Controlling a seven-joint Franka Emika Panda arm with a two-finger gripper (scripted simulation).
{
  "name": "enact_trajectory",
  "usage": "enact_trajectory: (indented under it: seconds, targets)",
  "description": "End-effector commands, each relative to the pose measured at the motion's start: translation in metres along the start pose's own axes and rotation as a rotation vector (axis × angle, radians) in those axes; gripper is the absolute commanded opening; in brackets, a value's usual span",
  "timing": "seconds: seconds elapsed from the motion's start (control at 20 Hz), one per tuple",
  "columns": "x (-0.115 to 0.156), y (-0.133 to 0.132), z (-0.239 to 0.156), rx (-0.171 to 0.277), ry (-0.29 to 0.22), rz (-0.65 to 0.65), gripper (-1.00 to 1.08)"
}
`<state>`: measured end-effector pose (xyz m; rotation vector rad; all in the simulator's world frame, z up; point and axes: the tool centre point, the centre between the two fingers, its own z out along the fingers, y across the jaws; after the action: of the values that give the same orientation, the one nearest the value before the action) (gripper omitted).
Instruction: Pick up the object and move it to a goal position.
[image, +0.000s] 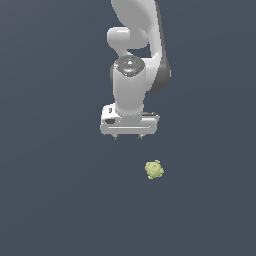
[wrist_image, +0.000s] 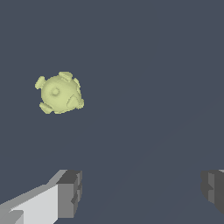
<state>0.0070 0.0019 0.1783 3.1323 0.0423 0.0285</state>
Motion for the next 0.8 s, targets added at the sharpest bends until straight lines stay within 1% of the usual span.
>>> enact_trajectory:
  seconds: [0.0, 0.45, 0.75]
  targets:
    - [0.000, 0.000, 0.000, 0.000, 0.000, 0.000, 1.00]
    - [-0.003, -0.006, 0.014, -0.018, -0.011, -0.019, 1.00]
    - [-0.003, -0.005, 0.013, -0.017, -0.011, -0.017, 1.00]
